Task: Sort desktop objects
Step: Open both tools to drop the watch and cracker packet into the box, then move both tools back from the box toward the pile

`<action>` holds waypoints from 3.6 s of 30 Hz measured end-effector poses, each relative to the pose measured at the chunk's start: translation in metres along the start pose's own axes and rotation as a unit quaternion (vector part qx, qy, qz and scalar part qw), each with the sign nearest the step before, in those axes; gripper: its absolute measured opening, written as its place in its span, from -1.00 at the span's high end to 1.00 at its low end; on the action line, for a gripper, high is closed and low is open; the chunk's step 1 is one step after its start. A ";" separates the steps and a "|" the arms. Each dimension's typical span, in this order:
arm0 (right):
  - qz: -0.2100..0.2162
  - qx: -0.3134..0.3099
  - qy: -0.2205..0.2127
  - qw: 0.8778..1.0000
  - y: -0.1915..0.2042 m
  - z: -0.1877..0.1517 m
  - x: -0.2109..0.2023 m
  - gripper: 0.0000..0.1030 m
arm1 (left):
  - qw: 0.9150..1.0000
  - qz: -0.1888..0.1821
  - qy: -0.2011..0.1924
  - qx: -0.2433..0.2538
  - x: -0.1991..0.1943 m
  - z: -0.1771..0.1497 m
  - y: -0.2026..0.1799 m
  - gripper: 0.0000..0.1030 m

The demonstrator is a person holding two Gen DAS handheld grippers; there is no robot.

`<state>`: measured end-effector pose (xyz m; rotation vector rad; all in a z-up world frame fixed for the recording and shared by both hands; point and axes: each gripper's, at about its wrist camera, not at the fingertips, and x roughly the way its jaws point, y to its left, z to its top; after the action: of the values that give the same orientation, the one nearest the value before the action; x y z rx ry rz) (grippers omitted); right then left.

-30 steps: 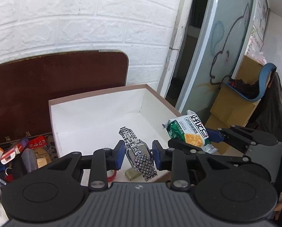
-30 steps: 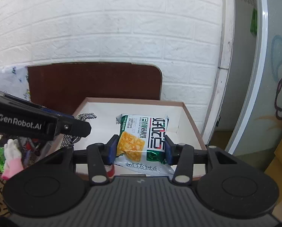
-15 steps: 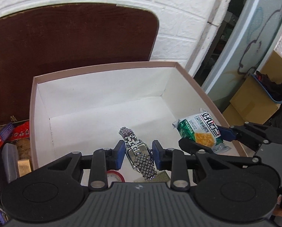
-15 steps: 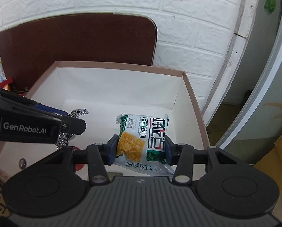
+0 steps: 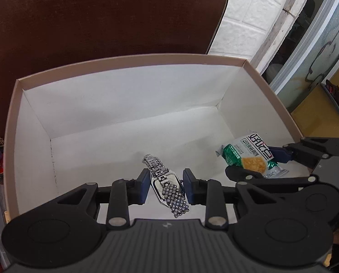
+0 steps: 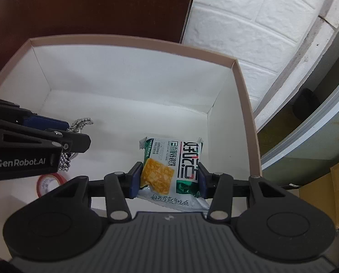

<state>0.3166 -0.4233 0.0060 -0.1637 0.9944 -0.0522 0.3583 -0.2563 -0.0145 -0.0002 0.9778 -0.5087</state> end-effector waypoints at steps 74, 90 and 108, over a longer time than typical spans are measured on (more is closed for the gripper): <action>0.015 -0.006 -0.170 0.985 0.190 -0.167 -0.199 -0.75 | 0.972 0.093 -0.217 0.004 -0.237 -0.253 0.033 -0.57; 0.095 -0.024 -0.154 0.983 0.255 -0.179 -0.180 -0.75 | 0.974 0.103 -0.193 -0.052 -0.246 -0.297 0.095 -0.60; 0.153 -0.101 -0.173 0.968 0.297 -0.165 -0.132 -0.74 | 0.967 0.137 -0.148 -0.154 -0.209 -0.290 0.186 -0.59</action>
<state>0.0976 -0.1339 -0.0203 -0.1953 0.6651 0.3518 0.1107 0.0590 -0.0553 -0.2118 0.7402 -0.0945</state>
